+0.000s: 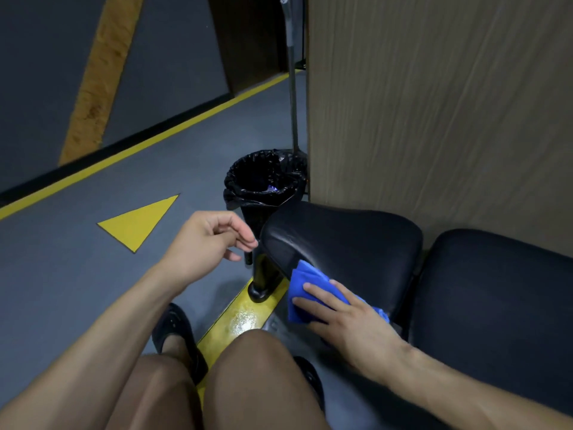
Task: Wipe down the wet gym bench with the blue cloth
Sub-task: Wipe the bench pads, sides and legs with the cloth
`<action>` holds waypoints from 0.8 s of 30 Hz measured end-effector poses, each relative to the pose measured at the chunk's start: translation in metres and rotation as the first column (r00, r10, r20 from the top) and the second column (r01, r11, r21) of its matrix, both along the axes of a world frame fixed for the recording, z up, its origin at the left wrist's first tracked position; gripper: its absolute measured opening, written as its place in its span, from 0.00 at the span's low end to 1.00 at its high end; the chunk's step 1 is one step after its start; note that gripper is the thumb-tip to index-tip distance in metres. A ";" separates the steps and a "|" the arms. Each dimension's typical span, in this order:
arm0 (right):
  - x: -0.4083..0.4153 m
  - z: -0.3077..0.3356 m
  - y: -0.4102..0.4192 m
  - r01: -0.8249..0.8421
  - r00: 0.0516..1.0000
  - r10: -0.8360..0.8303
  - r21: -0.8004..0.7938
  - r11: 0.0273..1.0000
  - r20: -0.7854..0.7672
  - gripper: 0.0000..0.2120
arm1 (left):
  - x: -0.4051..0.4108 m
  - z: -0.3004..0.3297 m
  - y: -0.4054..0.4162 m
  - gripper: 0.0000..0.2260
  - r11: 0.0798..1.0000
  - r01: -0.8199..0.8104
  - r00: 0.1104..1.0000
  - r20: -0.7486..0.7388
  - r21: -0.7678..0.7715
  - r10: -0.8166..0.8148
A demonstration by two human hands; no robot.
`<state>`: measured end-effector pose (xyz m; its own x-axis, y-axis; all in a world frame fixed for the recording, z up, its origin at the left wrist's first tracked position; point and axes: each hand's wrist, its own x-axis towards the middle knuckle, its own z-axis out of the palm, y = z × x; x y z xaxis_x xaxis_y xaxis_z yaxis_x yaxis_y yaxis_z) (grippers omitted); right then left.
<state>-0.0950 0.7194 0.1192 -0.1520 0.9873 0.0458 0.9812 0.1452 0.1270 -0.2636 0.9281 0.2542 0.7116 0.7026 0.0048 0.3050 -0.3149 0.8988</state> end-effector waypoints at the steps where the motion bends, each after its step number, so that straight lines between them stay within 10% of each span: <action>1: 0.000 -0.002 -0.013 0.011 1.000 -0.012 0.028 1.000 0.010 0.16 | 0.003 0.004 -0.004 0.13 0.999 0.032 0.999 -0.008 0.016 -0.032; 16: -0.021 -0.010 0.055 0.250 0.964 -0.249 0.008 0.968 0.090 0.36 | 0.018 -0.056 0.082 0.23 0.964 0.260 0.964 -0.071 0.065 -0.255; 24: -0.025 -0.015 0.136 0.291 0.954 -0.292 0.021 0.956 0.073 0.27 | 0.079 -0.093 0.145 0.20 0.877 0.442 0.897 -0.094 0.189 -0.432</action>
